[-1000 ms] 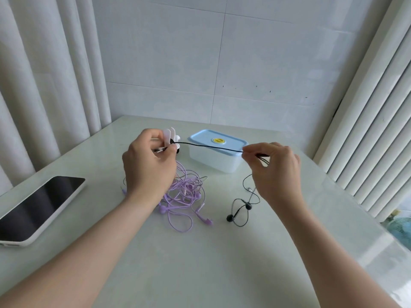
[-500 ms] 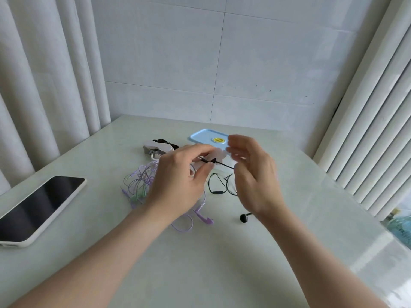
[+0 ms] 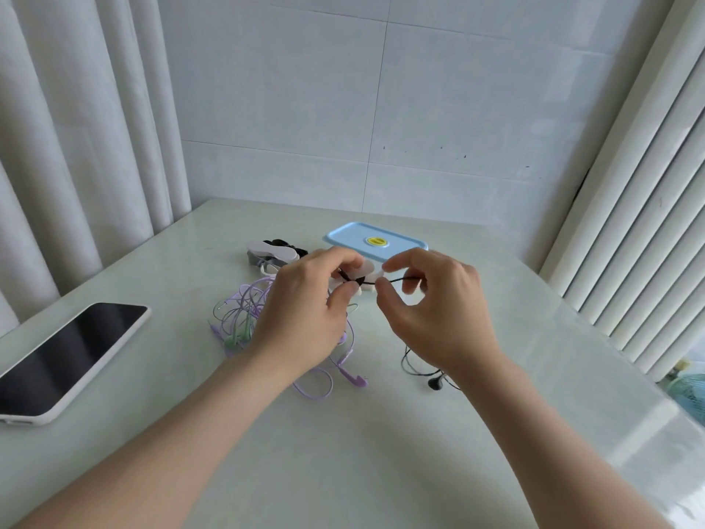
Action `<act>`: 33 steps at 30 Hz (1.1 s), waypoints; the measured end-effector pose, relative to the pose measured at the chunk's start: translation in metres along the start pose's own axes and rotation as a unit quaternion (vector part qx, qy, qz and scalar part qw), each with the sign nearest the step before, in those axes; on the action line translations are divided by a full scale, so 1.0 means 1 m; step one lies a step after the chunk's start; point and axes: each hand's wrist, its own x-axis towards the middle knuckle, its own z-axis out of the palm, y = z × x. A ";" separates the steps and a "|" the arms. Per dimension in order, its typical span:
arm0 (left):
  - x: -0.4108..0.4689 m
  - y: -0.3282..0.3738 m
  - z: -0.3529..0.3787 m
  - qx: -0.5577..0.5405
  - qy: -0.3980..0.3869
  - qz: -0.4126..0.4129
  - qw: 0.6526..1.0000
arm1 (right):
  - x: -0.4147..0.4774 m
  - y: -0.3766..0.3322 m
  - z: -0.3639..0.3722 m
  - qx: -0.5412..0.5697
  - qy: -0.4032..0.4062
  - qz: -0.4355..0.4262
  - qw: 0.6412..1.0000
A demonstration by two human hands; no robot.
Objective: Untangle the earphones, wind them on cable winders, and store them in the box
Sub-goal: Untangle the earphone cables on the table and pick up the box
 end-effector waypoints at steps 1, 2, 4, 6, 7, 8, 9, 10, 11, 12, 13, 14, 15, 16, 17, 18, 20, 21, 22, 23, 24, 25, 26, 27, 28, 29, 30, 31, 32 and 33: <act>0.000 0.000 0.000 -0.006 -0.013 -0.006 1.000 | 0.001 0.003 0.001 -0.005 0.010 -0.030 1.000; 0.000 0.000 0.000 -0.016 -0.025 -0.013 0.999 | 0.001 0.005 0.003 -0.011 0.017 -0.053 0.998; 0.001 0.002 -0.001 -0.037 -0.045 -0.030 0.998 | 0.003 0.011 0.007 -0.030 0.031 -0.086 0.995; 0.002 0.001 -0.003 -0.044 -0.059 -0.036 0.997 | 0.004 0.013 0.009 -0.048 0.045 -0.113 0.991; 0.003 0.000 -0.003 -0.041 -0.065 -0.037 0.996 | 0.004 0.014 0.010 -0.055 0.051 -0.123 0.990; 0.002 -0.001 -0.003 -0.036 -0.070 -0.042 0.996 | 0.004 0.013 0.010 -0.060 0.055 -0.129 0.988; 0.002 -0.003 -0.002 -0.030 -0.073 -0.047 0.996 | 0.004 0.012 0.010 -0.066 0.058 -0.130 0.988; 0.002 -0.003 -0.001 -0.024 -0.074 -0.048 0.996 | 0.004 0.013 0.011 -0.071 0.055 -0.125 0.988; 0.002 -0.002 -0.002 -0.023 -0.076 -0.047 0.996 | 0.003 0.015 0.012 -0.075 0.046 -0.114 0.990; 0.002 -0.001 -0.002 -0.036 -0.080 -0.044 0.995 | 0.003 0.016 0.013 -0.075 0.034 -0.099 0.992; 0.002 0.001 -0.003 -0.063 -0.088 -0.043 0.993 | 0.003 0.018 0.013 -0.066 0.019 -0.082 0.994; 0.002 0.002 -0.004 -0.100 -0.100 -0.049 0.989 | 0.003 0.019 0.013 -0.045 0.003 -0.063 0.997; 0.003 0.004 -0.005 -0.140 -0.113 -0.063 0.982 | 0.004 0.019 0.013 -0.019 -0.011 -0.042 0.999; 0.004 0.005 -0.006 -0.176 -0.125 -0.081 0.973 | 0.004 0.019 0.012 0.005 -0.019 -0.023 1.000; 0.004 0.005 -0.007 -0.209 -0.130 -0.096 0.965 | 0.005 0.018 0.011 0.020 -0.022 -0.009 1.000; 0.005 0.004 -0.007 -0.240 -0.127 -0.106 0.957 | 0.006 0.018 0.011 0.029 -0.025 -0.001 0.999; 0.006 0.004 -0.007 -0.304 -0.102 -0.122 0.939 | 0.006 0.019 0.011 0.048 -0.037 0.016 0.998; 0.007 0.004 -0.008 -0.331 -0.088 -0.128 0.931 | 0.006 0.019 0.011 0.060 -0.044 0.025 0.997; 0.008 0.006 -0.009 -0.351 -0.077 -0.133 0.924 | 0.005 0.019 0.012 0.071 -0.049 0.033 0.996; 0.009 0.007 -0.011 -0.366 -0.070 -0.139 0.917 | 0.005 0.019 0.013 0.078 -0.053 0.037 0.995; 0.010 0.009 -0.011 -0.376 -0.065 -0.146 0.913 | 0.004 0.019 0.015 0.079 -0.060 0.039 0.994; 0.010 0.010 -0.012 -0.381 -0.061 -0.151 0.910 | 0.003 0.018 0.015 0.075 -0.067 0.034 0.994; 0.011 0.009 -0.012 -0.382 -0.053 -0.155 0.910 | 0.002 0.018 0.016 0.066 -0.074 0.025 0.995; 0.011 0.008 -0.011 -0.377 -0.042 -0.160 0.911 | 0.000 0.016 0.016 0.055 -0.083 0.016 0.995; 0.012 0.007 -0.011 -0.369 -0.029 -0.164 0.914 | -0.001 0.014 0.015 0.047 -0.097 0.010 0.994; 0.012 0.007 -0.011 -0.362 -0.016 -0.167 0.917 | -0.002 0.011 0.014 0.044 -0.115 0.007 0.992; 0.012 0.006 -0.011 -0.355 -0.003 -0.170 0.919 | -0.003 0.009 0.014 0.042 -0.132 0.003 0.990; 0.012 0.006 -0.011 -0.349 0.006 -0.172 0.921 | -0.005 0.007 0.014 0.043 -0.144 -0.005 0.989; 0.012 0.005 -0.011 -0.341 0.014 -0.175 0.924 | -0.006 0.006 0.016 0.046 -0.150 -0.017 0.987; 0.012 0.004 -0.011 -0.332 0.020 -0.178 0.926 | -0.007 0.004 0.017 0.048 -0.153 -0.030 0.987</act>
